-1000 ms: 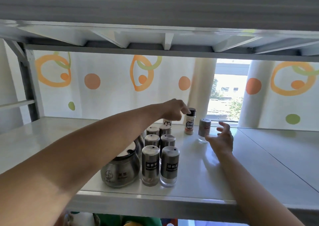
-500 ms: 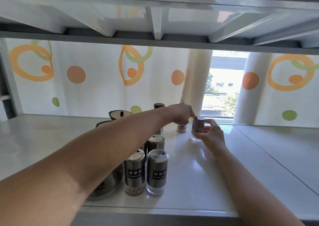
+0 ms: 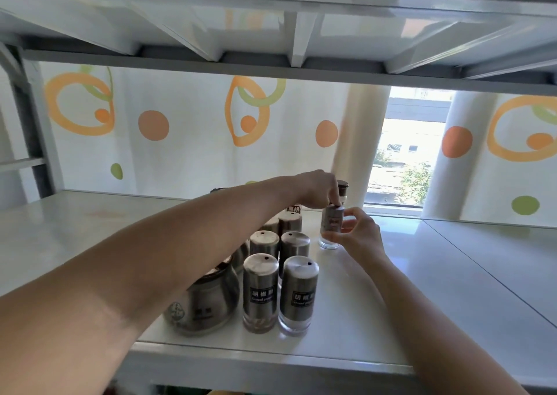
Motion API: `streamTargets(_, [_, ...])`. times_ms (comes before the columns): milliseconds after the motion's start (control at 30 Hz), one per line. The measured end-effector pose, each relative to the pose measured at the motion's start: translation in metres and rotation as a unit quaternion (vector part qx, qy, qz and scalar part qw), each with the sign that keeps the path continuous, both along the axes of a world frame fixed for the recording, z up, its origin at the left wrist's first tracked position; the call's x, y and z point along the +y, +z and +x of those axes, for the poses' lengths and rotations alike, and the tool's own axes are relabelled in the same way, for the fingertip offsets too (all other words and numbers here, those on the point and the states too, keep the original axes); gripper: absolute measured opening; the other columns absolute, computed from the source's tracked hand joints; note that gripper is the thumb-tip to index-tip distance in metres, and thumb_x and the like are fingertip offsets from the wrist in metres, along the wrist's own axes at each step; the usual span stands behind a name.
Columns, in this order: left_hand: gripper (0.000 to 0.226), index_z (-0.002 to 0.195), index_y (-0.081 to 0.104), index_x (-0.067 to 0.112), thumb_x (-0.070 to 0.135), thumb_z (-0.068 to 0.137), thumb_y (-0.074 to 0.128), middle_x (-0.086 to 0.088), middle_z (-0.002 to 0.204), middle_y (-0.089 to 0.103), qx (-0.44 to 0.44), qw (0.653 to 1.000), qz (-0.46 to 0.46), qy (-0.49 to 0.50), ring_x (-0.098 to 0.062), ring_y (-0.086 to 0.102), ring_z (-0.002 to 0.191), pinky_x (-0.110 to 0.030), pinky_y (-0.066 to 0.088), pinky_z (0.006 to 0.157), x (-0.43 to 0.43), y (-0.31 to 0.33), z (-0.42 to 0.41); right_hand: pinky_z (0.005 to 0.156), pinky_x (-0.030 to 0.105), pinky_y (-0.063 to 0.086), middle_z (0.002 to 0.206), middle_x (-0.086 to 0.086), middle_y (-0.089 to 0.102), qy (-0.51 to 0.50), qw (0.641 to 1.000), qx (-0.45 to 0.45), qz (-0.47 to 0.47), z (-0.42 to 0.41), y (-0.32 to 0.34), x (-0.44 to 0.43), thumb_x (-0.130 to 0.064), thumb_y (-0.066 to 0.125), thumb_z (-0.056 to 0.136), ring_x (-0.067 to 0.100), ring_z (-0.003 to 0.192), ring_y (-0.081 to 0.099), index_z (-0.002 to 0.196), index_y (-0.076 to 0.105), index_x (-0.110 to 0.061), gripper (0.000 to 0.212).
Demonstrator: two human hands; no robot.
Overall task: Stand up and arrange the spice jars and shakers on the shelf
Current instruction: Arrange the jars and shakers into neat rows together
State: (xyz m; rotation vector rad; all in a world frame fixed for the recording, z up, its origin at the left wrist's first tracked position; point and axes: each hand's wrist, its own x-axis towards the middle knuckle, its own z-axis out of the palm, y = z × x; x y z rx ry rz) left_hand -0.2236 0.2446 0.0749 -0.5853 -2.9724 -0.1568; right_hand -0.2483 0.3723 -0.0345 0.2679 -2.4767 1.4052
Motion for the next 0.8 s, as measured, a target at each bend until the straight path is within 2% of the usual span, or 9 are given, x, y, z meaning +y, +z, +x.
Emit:
streamTargets(200, [0.058, 0.125, 0.063, 0.018, -0.011, 0.082, 0.036, -0.009, 0.128, 0.06, -0.03, 0.999, -0.016, 0.034, -0.024, 0.055, 0.114, -0.026, 0.043, 0.088, -0.021, 0.001, 0.006, 0.083, 0.036, 0.054, 0.101, 0.007, 0.069, 0.043, 0.999, 0.006, -0.007, 0.013, 0.006, -0.016, -0.014, 0.083, 0.065, 0.02, 0.086, 0.066, 0.11, 0.059, -0.013, 0.051])
streamTargets(367, [0.053, 0.127, 0.062, 0.018, -0.007, 0.085, 0.041, -0.009, 0.128, 0.061, -0.031, 0.999, -0.027, 0.034, -0.022, 0.056, 0.11, -0.025, 0.042, 0.085, -0.03, 0.001, 0.01, 0.083, 0.039, 0.055, 0.106, 0.009, 0.068, 0.046, 0.997, 0.052, -0.023, 0.019, 0.009, -0.025, -0.009, 0.081, 0.068, 0.022, 0.083, 0.067, 0.122, 0.054, -0.02, 0.061])
streamTargets(433, [0.052, 0.127, 0.061, 0.017, -0.007, 0.085, 0.041, -0.008, 0.13, 0.061, -0.031, 0.999, -0.022, 0.035, -0.021, 0.055, 0.116, -0.024, 0.042, 0.089, -0.034, 0.001, 0.012, 0.08, 0.04, 0.056, 0.106, 0.008, 0.068, 0.046, 0.996, 0.069, -0.009, 0.022, 0.011, -0.028, -0.01, 0.08, 0.069, 0.02, 0.078, 0.066, 0.118, 0.057, -0.022, 0.056])
streamTargets(533, [0.052, 0.126, 0.063, 0.016, -0.008, 0.085, 0.041, -0.008, 0.131, 0.059, -0.04, 0.998, -0.004, 0.039, -0.02, 0.054, 0.118, -0.022, 0.04, 0.087, -0.042, 0.001, 0.016, 0.079, 0.039, 0.056, 0.104, 0.005, 0.069, 0.051, 0.996, 0.07, -0.003, 0.023, 0.012, -0.033, -0.011, 0.08, 0.069, 0.016, 0.072, 0.064, 0.11, 0.06, -0.019, 0.047])
streamTargets(667, [0.053, 0.126, 0.063, 0.013, -0.011, 0.085, 0.038, -0.005, 0.134, 0.058, -0.041, 0.998, 0.012, 0.048, -0.02, 0.052, 0.124, -0.025, 0.04, 0.099, -0.05, 0.003, 0.026, 0.078, 0.041, 0.057, 0.103, 0.004, 0.071, 0.064, 0.995, 0.073, 0.005, 0.023, 0.014, -0.042, -0.012, 0.079, 0.07, 0.015, 0.069, 0.066, 0.104, 0.06, -0.019, 0.04])
streamTargets(733, [0.053, 0.126, 0.063, 0.014, -0.01, 0.086, 0.038, -0.005, 0.134, 0.058, -0.039, 0.998, 0.013, 0.054, -0.021, 0.052, 0.125, -0.028, 0.041, 0.102, -0.055, 0.003, 0.029, 0.077, 0.04, 0.057, 0.1, 0.003, 0.071, 0.075, 0.995, 0.068, -0.001, 0.022, 0.015, -0.047, -0.013, 0.079, 0.07, 0.015, 0.069, 0.068, 0.097, 0.06, -0.025, 0.036])
streamTargets(800, [0.055, 0.126, 0.063, 0.017, -0.01, 0.085, 0.037, -0.005, 0.135, 0.058, -0.04, 0.997, 0.011, 0.067, -0.021, 0.053, 0.123, -0.029, 0.043, 0.102, -0.061, 0.003, 0.03, 0.079, 0.043, 0.057, 0.096, 0.0, 0.071, 0.089, 0.994, 0.067, -0.007, 0.018, 0.015, -0.053, -0.014, 0.08, 0.068, 0.017, 0.076, 0.07, 0.086, 0.058, -0.039, 0.038])
